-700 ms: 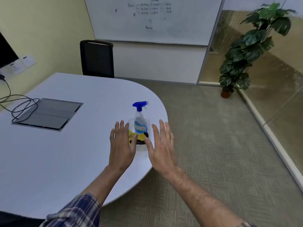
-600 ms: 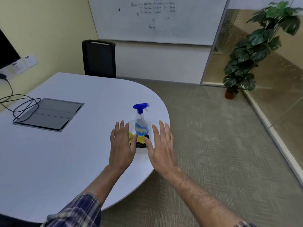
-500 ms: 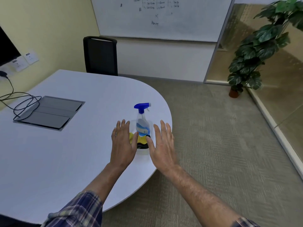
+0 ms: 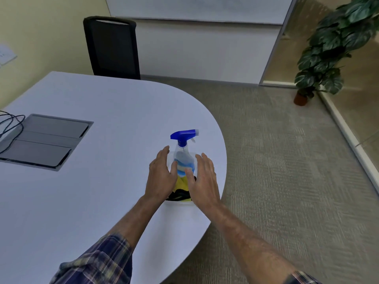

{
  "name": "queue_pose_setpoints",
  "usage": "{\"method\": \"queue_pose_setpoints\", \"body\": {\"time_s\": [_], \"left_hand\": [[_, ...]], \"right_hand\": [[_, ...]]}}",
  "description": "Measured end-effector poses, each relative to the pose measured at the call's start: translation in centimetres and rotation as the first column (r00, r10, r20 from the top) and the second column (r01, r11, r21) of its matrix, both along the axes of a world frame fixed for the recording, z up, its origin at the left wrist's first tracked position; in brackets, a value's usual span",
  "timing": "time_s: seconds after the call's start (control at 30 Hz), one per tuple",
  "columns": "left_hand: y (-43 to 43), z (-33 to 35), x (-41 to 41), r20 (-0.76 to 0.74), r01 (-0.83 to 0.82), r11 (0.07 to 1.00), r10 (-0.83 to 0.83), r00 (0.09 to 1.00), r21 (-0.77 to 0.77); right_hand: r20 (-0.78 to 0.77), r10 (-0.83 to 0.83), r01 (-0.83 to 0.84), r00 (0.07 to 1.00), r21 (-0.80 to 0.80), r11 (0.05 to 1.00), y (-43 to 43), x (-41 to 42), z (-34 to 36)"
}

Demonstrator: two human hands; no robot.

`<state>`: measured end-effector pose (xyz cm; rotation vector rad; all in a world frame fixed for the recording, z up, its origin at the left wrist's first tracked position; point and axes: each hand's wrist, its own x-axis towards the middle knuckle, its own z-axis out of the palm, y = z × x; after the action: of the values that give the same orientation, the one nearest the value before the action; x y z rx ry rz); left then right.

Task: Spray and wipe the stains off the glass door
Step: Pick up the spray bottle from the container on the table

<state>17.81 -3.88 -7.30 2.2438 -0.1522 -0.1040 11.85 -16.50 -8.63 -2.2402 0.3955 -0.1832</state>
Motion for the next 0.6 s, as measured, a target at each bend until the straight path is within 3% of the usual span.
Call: {"method": "queue_pose_setpoints", "body": {"time_s": [0.37, 0.6], "left_hand": [[-0.7, -3.8, 3.0, -0.049, 0.010, 0.990, -0.017, 0.999, -0.137], [-0.6, -5.3, 4.3, -0.043, 0.027, 0.976, -0.037, 0.998, -0.215]], "right_hand": [[-0.003, -0.076, 0.075, 0.997, 0.184, 0.980, 0.6, 5.5, -3.3], [0.003, -0.117, 0.114, 0.993, 0.218, 0.969, 0.7, 7.4, -4.4]]}}
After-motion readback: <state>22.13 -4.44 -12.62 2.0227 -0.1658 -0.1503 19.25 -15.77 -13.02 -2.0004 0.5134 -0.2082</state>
